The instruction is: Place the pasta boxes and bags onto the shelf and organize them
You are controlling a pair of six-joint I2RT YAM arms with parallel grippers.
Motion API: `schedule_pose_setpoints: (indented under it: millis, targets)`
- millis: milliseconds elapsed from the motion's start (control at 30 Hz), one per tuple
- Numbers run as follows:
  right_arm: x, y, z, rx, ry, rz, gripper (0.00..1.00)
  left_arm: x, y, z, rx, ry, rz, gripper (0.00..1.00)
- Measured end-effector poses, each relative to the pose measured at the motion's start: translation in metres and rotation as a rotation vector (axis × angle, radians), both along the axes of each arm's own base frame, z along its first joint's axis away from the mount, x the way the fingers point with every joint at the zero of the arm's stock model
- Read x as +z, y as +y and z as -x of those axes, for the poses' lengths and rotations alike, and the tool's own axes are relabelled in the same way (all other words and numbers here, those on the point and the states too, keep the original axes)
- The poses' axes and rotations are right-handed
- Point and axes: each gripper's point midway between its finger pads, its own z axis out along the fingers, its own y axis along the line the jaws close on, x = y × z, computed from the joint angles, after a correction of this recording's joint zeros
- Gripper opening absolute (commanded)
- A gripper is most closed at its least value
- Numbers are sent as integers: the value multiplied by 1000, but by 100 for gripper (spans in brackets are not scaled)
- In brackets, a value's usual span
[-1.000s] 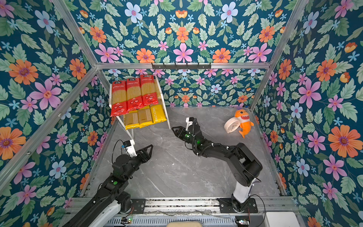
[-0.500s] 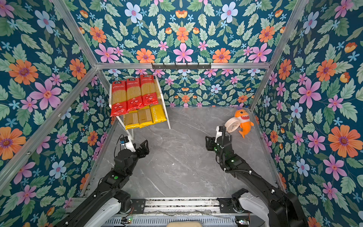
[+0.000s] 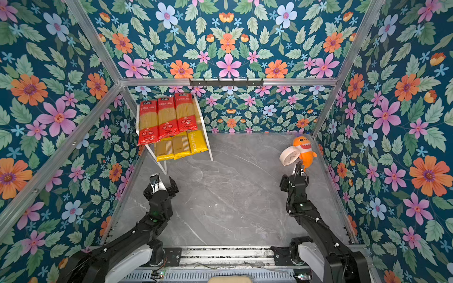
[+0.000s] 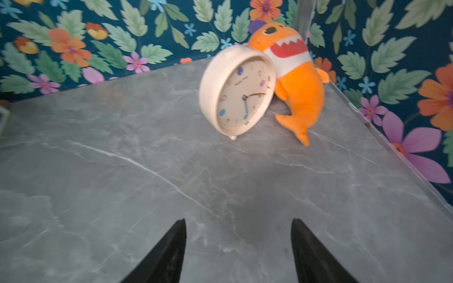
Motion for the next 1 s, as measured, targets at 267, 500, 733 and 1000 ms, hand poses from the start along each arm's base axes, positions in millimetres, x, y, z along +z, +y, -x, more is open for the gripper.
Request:
schedule_pose_setpoints:
  millis: [267,500,733,1000]
  targets:
    - [-20,-12,-8,-38,-47,13,68,-26,35,-6,66,11,21,95]
    - [-19,-18,-11,-38,-113,58,68,-24,31,-32,-2,-34,48,95]
    - [-26,-27,-12,-50,-144,72,68,-33,14,-49,-118,-25,-11,94]
    - [-30,-23,-24,-15,-164,57,68,-26,2,-63,-185,-55,-40,93]
